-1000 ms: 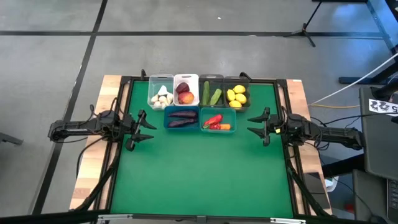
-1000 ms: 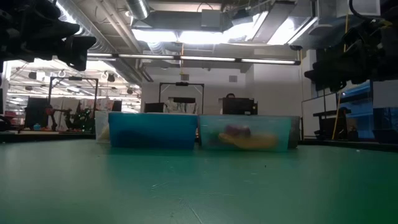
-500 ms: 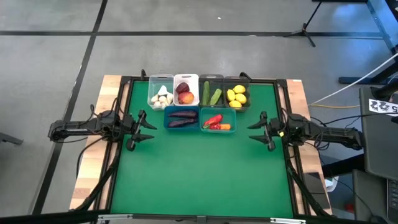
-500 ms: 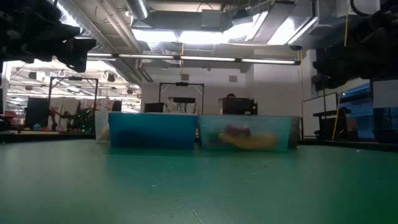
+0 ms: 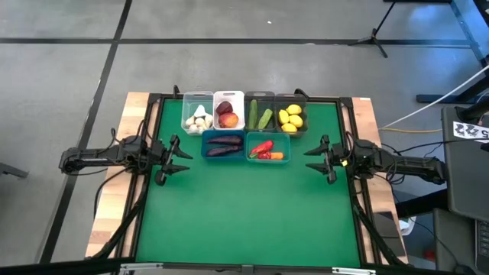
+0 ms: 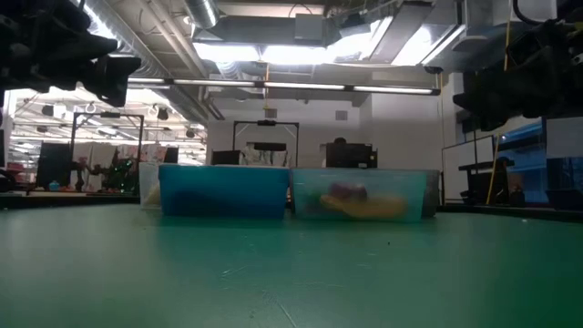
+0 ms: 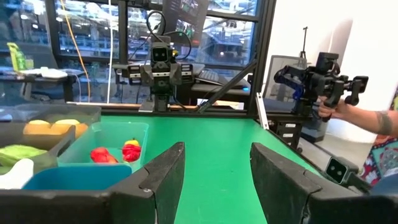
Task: Sort produce into baskets
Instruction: Return to Home Position
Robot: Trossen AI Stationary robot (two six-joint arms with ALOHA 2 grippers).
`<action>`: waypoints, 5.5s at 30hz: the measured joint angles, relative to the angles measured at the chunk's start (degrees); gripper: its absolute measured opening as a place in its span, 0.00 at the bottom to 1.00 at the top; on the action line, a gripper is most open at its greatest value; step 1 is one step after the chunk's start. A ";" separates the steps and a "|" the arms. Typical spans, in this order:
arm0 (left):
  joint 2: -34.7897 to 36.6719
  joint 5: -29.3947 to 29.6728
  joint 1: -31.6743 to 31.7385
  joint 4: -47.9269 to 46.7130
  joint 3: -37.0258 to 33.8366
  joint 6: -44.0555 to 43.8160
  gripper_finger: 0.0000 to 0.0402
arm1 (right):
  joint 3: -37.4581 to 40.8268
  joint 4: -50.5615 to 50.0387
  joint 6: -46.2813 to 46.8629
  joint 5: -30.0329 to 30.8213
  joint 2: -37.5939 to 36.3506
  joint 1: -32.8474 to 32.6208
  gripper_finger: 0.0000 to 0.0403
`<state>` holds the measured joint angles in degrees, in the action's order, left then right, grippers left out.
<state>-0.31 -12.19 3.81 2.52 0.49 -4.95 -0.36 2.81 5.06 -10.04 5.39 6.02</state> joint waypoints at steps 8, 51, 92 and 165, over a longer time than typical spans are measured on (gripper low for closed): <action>0.01 0.02 0.00 -0.02 0.00 -4.15 0.44 | 0.00 0.02 0.59 0.06 0.00 0.00 0.52; 0.01 0.02 0.00 -0.07 0.00 -4.08 0.44 | 0.00 0.04 0.67 0.15 0.00 0.00 0.52; 0.01 0.02 -0.02 -0.07 0.00 -4.11 0.44 | 0.00 0.07 0.66 0.15 0.00 0.00 0.52; 0.01 0.02 -0.02 -0.06 0.01 -3.92 0.44 | 0.00 0.07 0.66 0.15 0.00 0.00 0.52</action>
<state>-0.30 -12.16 3.80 2.46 0.50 -8.86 -0.36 2.87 5.72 -9.89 5.39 6.02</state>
